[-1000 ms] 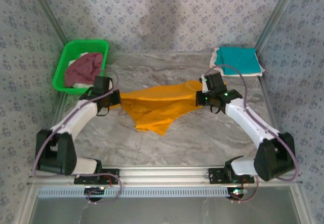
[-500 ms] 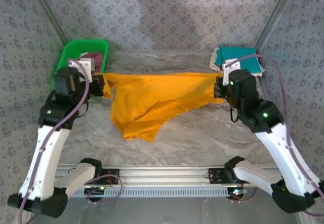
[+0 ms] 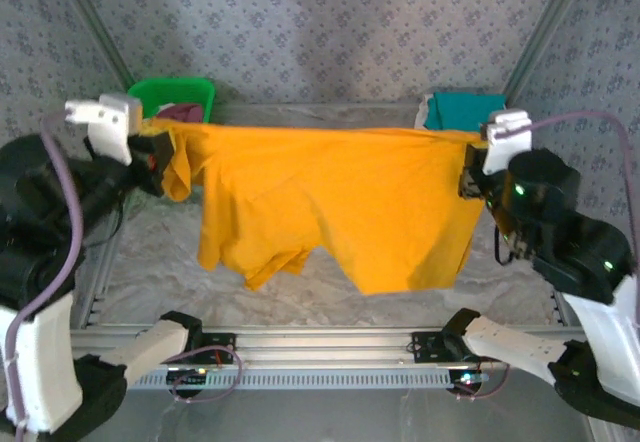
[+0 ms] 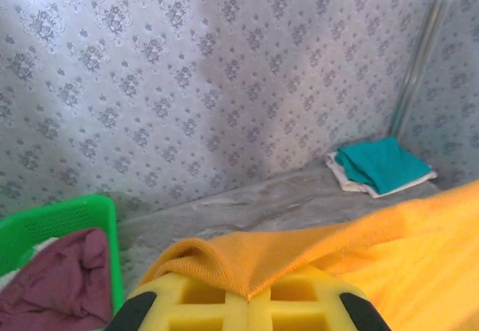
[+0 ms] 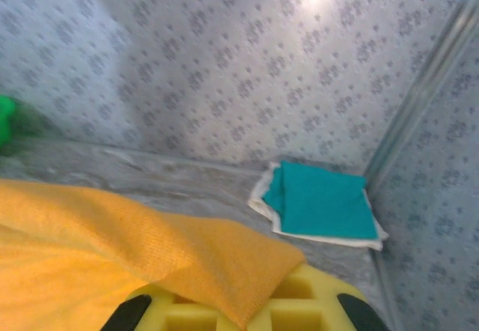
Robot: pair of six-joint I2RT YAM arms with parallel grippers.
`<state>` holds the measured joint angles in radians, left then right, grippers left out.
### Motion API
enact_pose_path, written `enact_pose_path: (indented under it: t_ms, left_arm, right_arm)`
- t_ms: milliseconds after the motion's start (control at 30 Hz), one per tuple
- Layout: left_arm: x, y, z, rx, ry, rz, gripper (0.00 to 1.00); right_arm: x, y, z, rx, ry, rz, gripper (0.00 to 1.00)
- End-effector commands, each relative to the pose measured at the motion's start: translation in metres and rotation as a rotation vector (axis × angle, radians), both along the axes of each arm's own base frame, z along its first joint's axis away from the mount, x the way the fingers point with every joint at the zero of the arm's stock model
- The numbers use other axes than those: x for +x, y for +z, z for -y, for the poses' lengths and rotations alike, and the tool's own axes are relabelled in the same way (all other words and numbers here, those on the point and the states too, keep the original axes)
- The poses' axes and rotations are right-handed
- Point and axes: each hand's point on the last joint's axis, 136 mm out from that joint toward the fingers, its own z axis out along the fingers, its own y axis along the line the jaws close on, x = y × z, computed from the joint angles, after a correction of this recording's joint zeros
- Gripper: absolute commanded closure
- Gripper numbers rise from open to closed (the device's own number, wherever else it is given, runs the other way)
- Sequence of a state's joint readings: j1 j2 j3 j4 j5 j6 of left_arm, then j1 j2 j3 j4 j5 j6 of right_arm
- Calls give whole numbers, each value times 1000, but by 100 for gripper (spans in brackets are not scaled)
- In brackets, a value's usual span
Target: Fold and stack the t-shirts
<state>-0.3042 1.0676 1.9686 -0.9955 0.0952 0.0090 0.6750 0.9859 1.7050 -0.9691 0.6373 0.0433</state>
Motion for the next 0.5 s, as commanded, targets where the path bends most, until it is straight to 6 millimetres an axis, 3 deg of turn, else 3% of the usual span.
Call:
enact_pose_path:
  t_ms: [0,133,267,300,333,367,400,467]
  left_arm:
    - [84,-28,-15,86,102,-117,100]
    - [164,-58,2,120,-12,-224,100]
    - [257,-126,29,156,-150,-380,100]
    - [283,-147,32,156,-153,-395,84]
    - [307,-166,34,154,-152,-387,59]
    - [327,-184,37,153,-150,-379,38]
    - [350,-202,34,149,-120,-374,30]
    - [386,-220,22,126,-21,-360,30]
  right_arm:
    - [38,-11,21,36,-109,-86,100]
    - [107,-64,32,144,-152,-276,100]
    - [174,-130,48,182,-221,-400,100]
    - [191,-150,56,197,-247,-434,100]
    - [207,-170,61,217,-265,-471,93]
    - [221,-186,66,235,-275,-499,77]
    - [236,-205,72,243,-295,-531,60]
    - [258,-231,87,244,-356,-582,51]
